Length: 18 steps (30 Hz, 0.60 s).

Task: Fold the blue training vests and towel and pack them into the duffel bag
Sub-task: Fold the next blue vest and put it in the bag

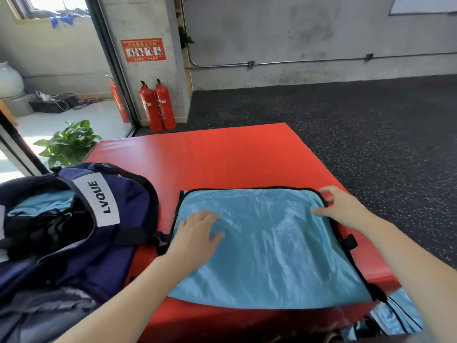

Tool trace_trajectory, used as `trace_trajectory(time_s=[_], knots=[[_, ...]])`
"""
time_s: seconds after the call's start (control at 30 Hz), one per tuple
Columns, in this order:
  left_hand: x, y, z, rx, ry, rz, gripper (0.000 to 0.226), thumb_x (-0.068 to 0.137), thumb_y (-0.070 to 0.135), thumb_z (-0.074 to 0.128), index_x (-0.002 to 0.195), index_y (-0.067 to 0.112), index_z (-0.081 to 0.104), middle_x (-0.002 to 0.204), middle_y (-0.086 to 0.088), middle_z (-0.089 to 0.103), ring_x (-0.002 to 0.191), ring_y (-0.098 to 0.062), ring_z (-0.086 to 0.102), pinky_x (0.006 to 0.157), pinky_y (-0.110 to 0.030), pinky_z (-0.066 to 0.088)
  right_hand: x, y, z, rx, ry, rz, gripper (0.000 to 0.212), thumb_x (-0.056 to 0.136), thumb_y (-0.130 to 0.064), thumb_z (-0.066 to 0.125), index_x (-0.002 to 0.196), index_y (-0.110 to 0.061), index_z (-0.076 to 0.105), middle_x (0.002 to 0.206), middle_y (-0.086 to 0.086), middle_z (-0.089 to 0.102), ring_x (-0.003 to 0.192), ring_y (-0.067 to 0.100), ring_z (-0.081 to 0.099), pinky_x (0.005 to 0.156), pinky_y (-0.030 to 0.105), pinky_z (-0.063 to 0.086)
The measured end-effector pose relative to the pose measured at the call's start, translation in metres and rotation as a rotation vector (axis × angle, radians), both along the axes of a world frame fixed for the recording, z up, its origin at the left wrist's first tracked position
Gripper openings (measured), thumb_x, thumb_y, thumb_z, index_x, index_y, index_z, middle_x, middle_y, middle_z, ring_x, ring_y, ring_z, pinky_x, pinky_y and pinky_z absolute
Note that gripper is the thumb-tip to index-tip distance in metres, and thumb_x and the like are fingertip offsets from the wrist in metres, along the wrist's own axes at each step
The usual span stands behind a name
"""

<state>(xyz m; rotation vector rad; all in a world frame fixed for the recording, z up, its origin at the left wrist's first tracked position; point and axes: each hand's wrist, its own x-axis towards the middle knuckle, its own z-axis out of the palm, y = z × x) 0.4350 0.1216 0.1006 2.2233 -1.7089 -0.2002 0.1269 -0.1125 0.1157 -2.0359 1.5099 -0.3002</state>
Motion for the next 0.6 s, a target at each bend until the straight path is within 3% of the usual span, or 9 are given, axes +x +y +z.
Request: trace_trajectory(time_s=[0.1, 0.17, 0.23, 0.3, 0.37, 0.47, 0.6], knots=[[-0.015, 0.012, -0.012, 0.142, -0.052, 0.011, 0.066, 0.096, 0.066, 0.042, 0.152, 0.032, 0.035, 0.161, 0.002, 0.027, 0.150, -0.019, 0.019, 0.121, -0.040, 0.017, -0.011, 0.006, -0.003, 0.092, -0.036, -0.022, 0.079, 0.072, -0.032, 0.090, 0.139, -0.027, 0.049, 0.121, 0.005, 0.060, 0.103, 0.021, 0.060, 0.085, 0.034, 0.049], [-0.018, 0.019, -0.021, 0.190, -0.102, 0.007, 0.083, 0.087, 0.080, 0.020, 0.156, 0.035, 0.024, 0.166, 0.000, 0.016, 0.154, -0.020, 0.007, 0.124, -0.042, 0.008, -0.016, 0.012, -0.003, 0.106, -0.054, -0.018, 0.077, 0.072, -0.028, 0.091, 0.138, -0.025, 0.050, 0.114, 0.004, 0.059, 0.099, 0.022, 0.061, 0.081, 0.033, 0.047], [-0.018, 0.024, -0.026, 0.172, -0.120, 0.003, 0.091, 0.081, 0.082, 0.005, 0.158, 0.036, 0.019, 0.168, -0.002, 0.010, 0.155, -0.021, 0.001, 0.125, -0.043, 0.004, -0.021, 0.018, -0.002, 0.027, -0.048, -0.025, 0.068, 0.077, -0.025, 0.087, 0.136, -0.021, 0.054, 0.107, 0.002, 0.060, 0.096, 0.020, 0.060, 0.082, 0.030, 0.043], [-0.018, 0.026, -0.026, 0.155, -0.110, 0.012, 0.085, 0.086, 0.079, 0.009, 0.158, 0.036, 0.018, 0.168, -0.003, 0.008, 0.155, -0.020, -0.001, 0.125, -0.043, 0.002, -0.025, 0.026, -0.002, -0.052, -0.045, -0.043, 0.056, 0.081, -0.023, 0.084, 0.131, -0.016, 0.059, 0.101, 0.000, 0.062, 0.093, 0.019, 0.059, 0.083, 0.029, 0.041], [-0.019, 0.029, -0.025, 0.163, -0.104, 0.024, 0.088, 0.084, 0.080, 0.007, 0.159, 0.036, 0.017, 0.168, -0.004, 0.007, 0.155, -0.020, -0.001, 0.125, -0.042, 0.002, -0.025, 0.033, -0.003, -0.107, -0.021, -0.039, 0.048, 0.085, -0.021, 0.080, 0.128, -0.013, 0.060, 0.104, 0.002, 0.065, 0.095, 0.020, 0.059, 0.086, 0.031, 0.044], [-0.016, 0.038, -0.023, 0.153, -0.115, 0.048, 0.111, 0.068, 0.091, -0.014, 0.158, 0.035, 0.019, 0.168, -0.007, 0.011, 0.155, -0.020, 0.002, 0.125, -0.043, 0.004, -0.015, 0.051, 0.004, -0.312, 0.042, 0.006, 0.035, 0.091, -0.017, 0.069, 0.125, -0.012, 0.061, 0.113, 0.009, 0.067, 0.102, 0.024, 0.061, 0.094, 0.038, 0.048], [-0.017, 0.052, -0.020, 0.136, -0.128, 0.063, 0.124, 0.058, 0.093, -0.025, 0.159, 0.034, 0.018, 0.168, -0.006, 0.010, 0.155, -0.020, 0.004, 0.126, -0.043, 0.005, 0.015, 0.106, 0.006, -0.387, -0.048, 0.183, 0.037, 0.099, -0.027, 0.059, 0.133, -0.013, 0.057, 0.132, 0.006, 0.058, 0.124, 0.025, 0.055, 0.106, 0.037, 0.041]])
